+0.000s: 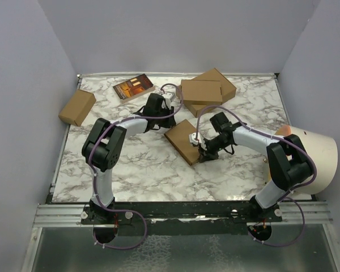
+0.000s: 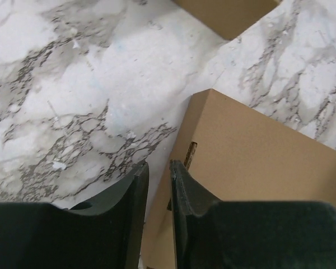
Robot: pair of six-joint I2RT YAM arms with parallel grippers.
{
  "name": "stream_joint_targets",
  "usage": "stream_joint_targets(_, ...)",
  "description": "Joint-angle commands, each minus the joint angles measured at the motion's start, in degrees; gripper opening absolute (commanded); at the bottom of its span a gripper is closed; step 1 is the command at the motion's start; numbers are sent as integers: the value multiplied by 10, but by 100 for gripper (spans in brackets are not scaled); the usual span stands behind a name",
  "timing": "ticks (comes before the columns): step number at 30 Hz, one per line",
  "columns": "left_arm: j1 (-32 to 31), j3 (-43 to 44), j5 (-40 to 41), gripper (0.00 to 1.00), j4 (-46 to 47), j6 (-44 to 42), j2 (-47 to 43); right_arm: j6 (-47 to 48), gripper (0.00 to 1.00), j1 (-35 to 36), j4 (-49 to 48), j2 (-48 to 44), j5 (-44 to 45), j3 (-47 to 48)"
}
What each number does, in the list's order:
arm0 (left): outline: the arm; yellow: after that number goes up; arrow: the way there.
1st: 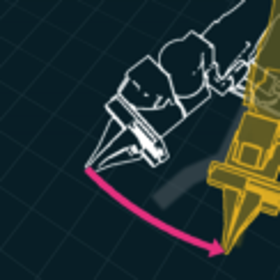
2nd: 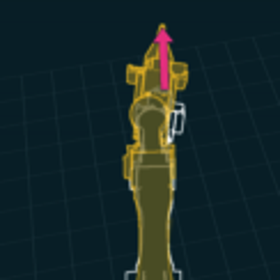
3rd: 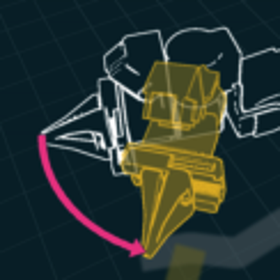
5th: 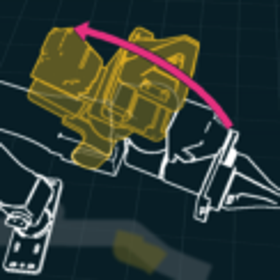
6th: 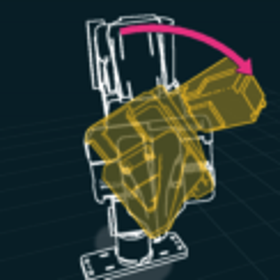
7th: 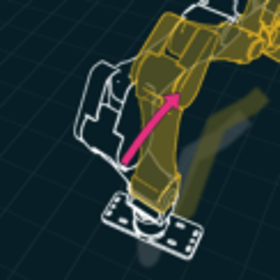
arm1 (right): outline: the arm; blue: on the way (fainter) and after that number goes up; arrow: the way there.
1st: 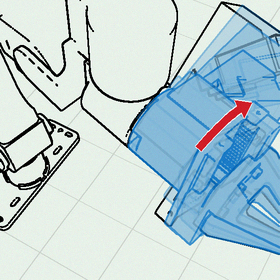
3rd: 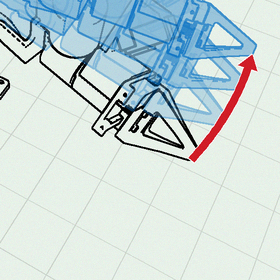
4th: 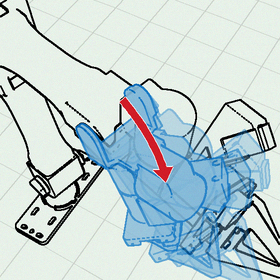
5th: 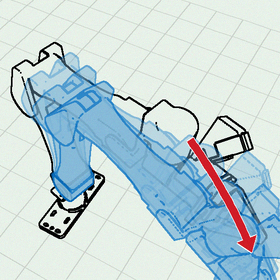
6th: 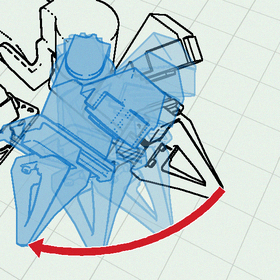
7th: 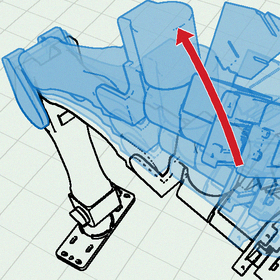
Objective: Fold the paper box
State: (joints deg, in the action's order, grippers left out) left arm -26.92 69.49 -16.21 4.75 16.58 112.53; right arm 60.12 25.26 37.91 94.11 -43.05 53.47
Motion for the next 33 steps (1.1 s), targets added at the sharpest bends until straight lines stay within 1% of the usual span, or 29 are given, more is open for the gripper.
stream_joint_targets(1, -15, 19, -34, 27, -11, -49, -6, 18, 7, 7, -19, -15, -38, 2)
stream_joint_targets(3, -7, 20, 8, 31, -29, -61, -21, 33, 10, 7, -4, -25, -41, -1)
stream_joint_targets(5, 6, 17, 42, 32, -44, -63, -41, 44, 13, 7, 7, -43, -44, -11)
stream_joint_targets(8, 24, -6, 58, 33, -51, -64, -92, 52, 18, 6, 19, -71, -51, -19)
stream_joint_targets(9, 26, -25, 58, 33, -40, -64, -107, 51, 18, 6, 24, -80, -55, -15)
stream_joint_targets(10, 27, -53, 55, 33, -20, -64, -141, 48, 19, 5, 28, -89, -59, -9)
stream_joint_targets(13, 27, -154, 30, 33, 67, -49, -232, 24, 22, 0, 34, -104, -78, 18)
stream_joint_targets(15, 25, -232, -7, 33, 143, -33, -289, -11, 27, -5, 25, -105, -87, 39)
stream_joint_targets(18, 6, -360, -50, 33, 311, -20, -372, -88, 39, -17, -3, -89, -96, 77)
stream_joint_targets(19, -11, -405, -49, 37, 357, -25, -396, -123, 43, -22, -16, -80, -97, 90)
stream_joint_targets(20, -32, -444, -44, 40, 399, -39, -419, -153, 44, -27, -23, -69, -100, 104)
stream_joint_targets(22, -87, -509, -27, 42, 468, -87, -449, -180, 45, -36, -17, -41, -124, 137)
stream_joint_targets(23, -106, -535, -19, 42, 492, -100, -456, -187, 44, -39, -11, -27, -135, 148)
stream_joint_targets(24, -116, -554, -11, 42, 508, -95, -460, -187, 44, -39, -5, -18, -147, 156)
stream_joint_targets(25, -118, -564, 1, 41, 507, -65, -461, -176, 44, -39, -1, -13, -162, 155)
stream_joint_targets(26, -118, -569, 22, 39, 493, -12, -461, -163, 43, -38, -5, -15, -178, 145)
stream_joint_targets(28, -118, -568, 44, 37, 465, 55, -452, -141, 44, -26, -18, -23, -180, 116)
stream_joint_targets(30, -118, -568, 47, 38, 464, 114, -434, -95, 44, -3, -21, -30, -156, 88)
stream_joint_targets(33, -116, -563, 58, 39, 473, 195, -401, -70, 41, 29, -56, -38, -103, 56)
